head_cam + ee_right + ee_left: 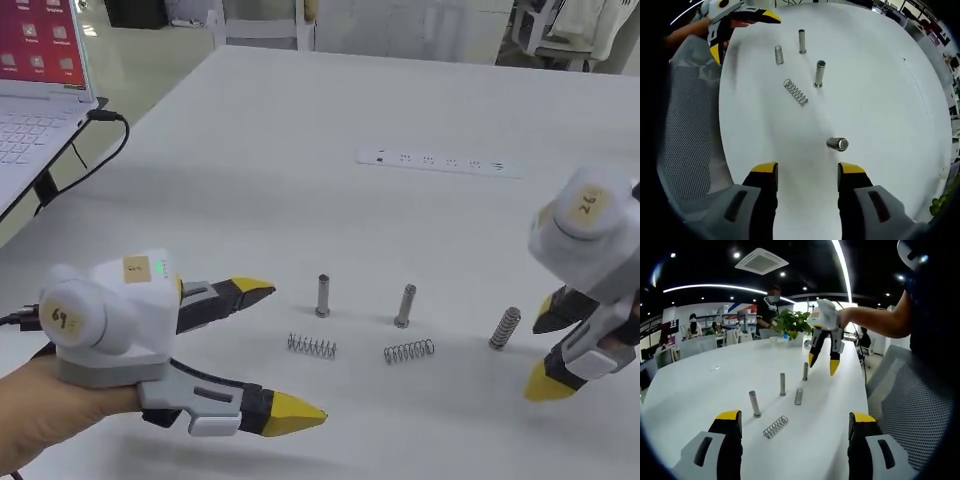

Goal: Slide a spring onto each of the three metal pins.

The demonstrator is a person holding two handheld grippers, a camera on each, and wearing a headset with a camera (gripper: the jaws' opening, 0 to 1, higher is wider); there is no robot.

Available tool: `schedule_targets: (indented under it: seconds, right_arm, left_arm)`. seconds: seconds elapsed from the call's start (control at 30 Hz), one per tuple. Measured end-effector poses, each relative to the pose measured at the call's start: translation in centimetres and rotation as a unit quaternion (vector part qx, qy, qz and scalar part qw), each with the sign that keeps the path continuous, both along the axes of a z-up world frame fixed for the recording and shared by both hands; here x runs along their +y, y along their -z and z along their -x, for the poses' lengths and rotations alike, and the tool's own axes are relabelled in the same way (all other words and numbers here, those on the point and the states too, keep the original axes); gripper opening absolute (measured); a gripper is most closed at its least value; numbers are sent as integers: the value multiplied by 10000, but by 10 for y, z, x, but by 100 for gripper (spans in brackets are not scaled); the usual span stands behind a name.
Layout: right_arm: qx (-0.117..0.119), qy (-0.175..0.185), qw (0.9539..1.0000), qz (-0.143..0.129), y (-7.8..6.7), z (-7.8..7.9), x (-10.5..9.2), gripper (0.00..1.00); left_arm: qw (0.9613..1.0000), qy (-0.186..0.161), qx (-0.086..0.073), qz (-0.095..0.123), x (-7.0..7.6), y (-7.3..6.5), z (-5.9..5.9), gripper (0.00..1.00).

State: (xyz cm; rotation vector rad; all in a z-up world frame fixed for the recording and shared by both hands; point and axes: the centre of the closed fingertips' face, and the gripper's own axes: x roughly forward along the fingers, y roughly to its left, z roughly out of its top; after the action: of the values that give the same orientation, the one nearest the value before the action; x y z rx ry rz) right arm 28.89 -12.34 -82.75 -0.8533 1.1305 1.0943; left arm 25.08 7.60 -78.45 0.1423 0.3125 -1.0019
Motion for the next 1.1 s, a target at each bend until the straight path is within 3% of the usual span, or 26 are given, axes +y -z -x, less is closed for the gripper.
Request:
schedule_targets:
  seconds: [0.6, 1.1]
  right_arm:
    - [182, -137, 9997, -87, 0, 22, 15, 39]
    - [228, -447, 9986, -159, -4, 28, 37, 37]
  left_arm:
    - [10000, -2, -19, -30, 0, -1, 1, 84]
    - [10000, -22, -27, -36, 3, -2, 2, 84]
